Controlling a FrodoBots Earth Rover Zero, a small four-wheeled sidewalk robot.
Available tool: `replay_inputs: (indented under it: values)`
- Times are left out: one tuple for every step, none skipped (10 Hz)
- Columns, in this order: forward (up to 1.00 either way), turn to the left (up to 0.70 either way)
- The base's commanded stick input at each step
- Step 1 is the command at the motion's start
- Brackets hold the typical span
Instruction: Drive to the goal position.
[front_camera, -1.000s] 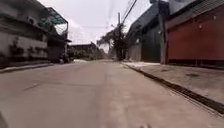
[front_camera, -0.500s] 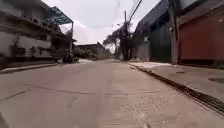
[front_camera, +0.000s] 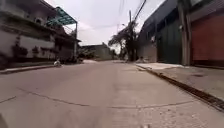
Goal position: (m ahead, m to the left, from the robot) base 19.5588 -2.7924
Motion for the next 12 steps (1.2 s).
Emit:
replay_inputs:
  values:
    - [1.0, 0.02]
    - [1.0, 0.02]
    - [1.0, 0.02]
    - [1.0, 0.02]
    - [1.0, 0.02]
    - [1.0, 0.02]
    - [1.0, 0.02]
    - [1.0, 0.02]
    - [1.0, 0.02]
    - [1.0, 0.02]
    - [1.0, 0.02]
    - [1.0, 0.02]
